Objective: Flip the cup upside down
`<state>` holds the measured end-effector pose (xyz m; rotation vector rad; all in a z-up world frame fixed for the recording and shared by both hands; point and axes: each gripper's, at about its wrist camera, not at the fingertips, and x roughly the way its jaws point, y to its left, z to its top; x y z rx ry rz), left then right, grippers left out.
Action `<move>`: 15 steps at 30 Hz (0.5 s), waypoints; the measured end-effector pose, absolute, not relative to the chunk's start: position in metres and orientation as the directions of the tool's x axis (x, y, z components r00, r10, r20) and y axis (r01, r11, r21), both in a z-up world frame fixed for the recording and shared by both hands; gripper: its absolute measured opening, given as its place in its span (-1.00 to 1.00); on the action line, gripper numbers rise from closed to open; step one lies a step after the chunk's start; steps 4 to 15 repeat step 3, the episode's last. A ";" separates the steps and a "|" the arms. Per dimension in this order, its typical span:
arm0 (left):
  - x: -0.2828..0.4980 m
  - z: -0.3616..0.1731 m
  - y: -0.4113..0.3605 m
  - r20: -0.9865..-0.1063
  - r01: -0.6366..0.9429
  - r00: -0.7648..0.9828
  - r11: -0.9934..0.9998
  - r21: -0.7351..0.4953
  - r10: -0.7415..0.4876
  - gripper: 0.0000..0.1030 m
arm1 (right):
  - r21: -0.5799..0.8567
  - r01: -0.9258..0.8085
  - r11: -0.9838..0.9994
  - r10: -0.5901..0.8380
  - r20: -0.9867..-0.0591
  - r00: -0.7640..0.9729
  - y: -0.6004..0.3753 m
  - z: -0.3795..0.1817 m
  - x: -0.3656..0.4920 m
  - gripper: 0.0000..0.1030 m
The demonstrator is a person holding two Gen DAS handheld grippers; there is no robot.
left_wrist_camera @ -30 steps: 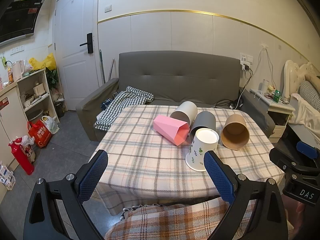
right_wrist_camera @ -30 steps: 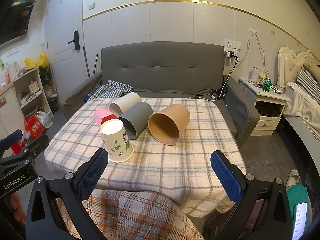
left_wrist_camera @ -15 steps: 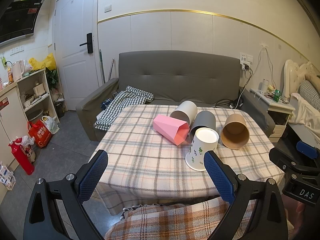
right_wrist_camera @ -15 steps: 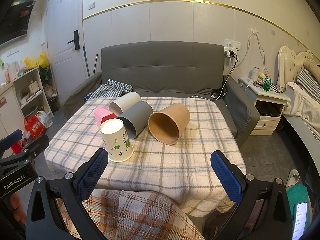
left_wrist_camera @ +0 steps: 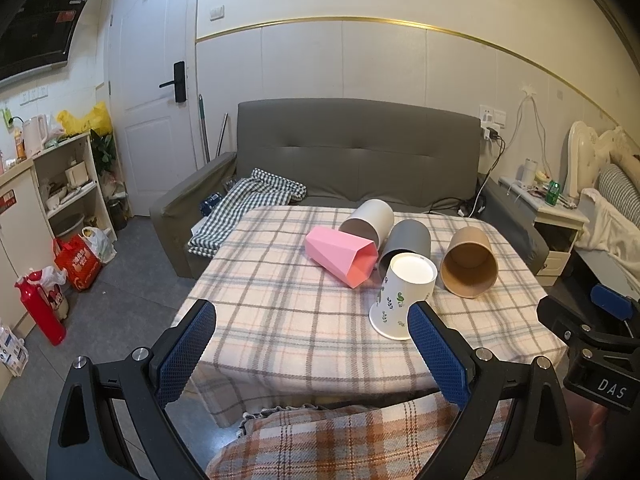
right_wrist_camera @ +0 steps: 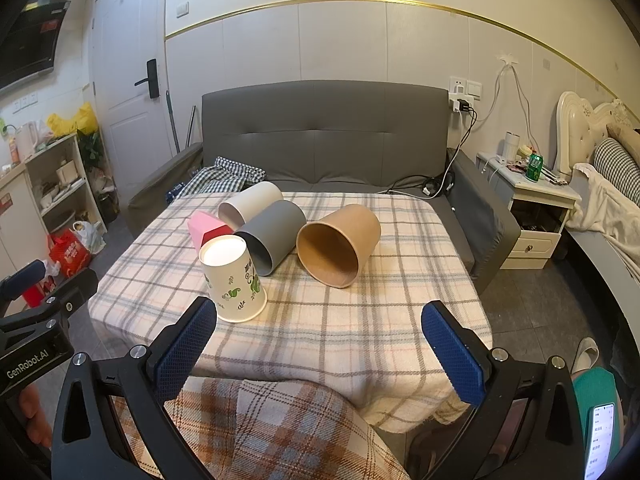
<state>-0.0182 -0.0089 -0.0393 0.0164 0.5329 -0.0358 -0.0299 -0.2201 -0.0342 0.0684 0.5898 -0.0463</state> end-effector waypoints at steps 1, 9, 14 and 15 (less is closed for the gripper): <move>-0.019 -0.040 -0.009 -0.507 0.039 0.861 0.999 0.004 -0.031 0.93 | 0.052 0.063 0.997 -0.024 -0.557 0.830 -0.220 -0.034 -0.030 1.00; -0.019 -0.039 -0.009 -0.508 0.042 0.861 0.999 0.003 -0.035 0.93 | 0.051 0.063 0.997 -0.024 -0.558 0.830 -0.220 -0.034 -0.030 1.00; -0.019 -0.039 -0.009 -0.508 0.042 0.861 0.999 0.003 -0.035 0.93 | 0.051 0.063 0.997 -0.024 -0.558 0.830 -0.220 -0.034 -0.030 1.00; -0.019 -0.039 -0.009 -0.508 0.042 0.861 0.999 0.003 -0.035 0.93 | 0.051 0.063 0.997 -0.024 -0.558 0.830 -0.220 -0.034 -0.030 1.00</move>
